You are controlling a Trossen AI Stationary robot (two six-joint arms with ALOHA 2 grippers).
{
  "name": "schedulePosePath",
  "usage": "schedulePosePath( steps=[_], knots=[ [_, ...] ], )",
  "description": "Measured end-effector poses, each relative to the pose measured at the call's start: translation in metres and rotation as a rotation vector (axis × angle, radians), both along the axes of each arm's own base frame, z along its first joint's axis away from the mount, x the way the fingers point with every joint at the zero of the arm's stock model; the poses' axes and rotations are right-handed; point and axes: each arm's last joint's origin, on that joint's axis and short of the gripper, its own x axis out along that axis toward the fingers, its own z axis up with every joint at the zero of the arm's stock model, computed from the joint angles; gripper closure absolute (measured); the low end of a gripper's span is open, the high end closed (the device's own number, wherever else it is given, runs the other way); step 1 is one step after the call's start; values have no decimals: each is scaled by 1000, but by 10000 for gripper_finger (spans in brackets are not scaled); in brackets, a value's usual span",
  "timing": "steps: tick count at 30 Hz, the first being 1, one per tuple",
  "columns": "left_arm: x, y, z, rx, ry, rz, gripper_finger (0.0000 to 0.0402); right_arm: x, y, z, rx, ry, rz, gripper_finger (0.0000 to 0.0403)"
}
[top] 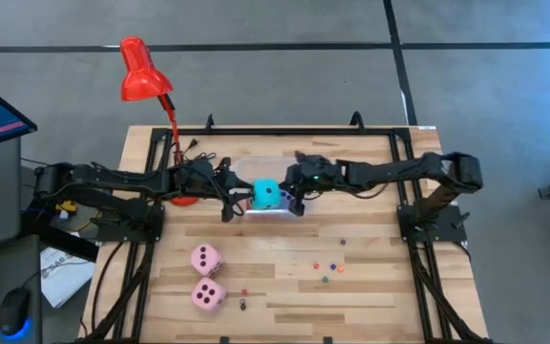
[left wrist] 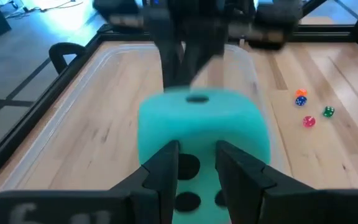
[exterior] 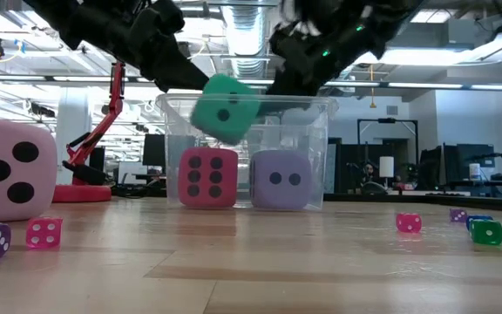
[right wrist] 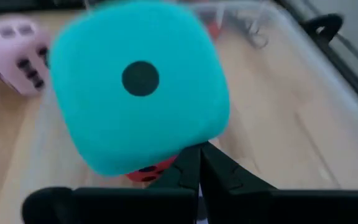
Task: Pick & Place Dice
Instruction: Put the large blue die into the transparent bin
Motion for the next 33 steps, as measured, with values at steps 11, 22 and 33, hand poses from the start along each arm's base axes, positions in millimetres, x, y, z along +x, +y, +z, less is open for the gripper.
schedulePosePath(
  steps=[11, 22, 33],
  knots=[
    [-6, -2, 4, -1, 14, 5, 300, 27, -1, 3, -47, 89, 44, 403],
    [-21, -3, -4, -48, 150, 46, 300, 26, 0, 16, -65, 45, 28, 403],
    [-23, -2, -6, -52, 172, 92, 300, 27, 1, 19, -56, 19, 48, 403]
  ],
)
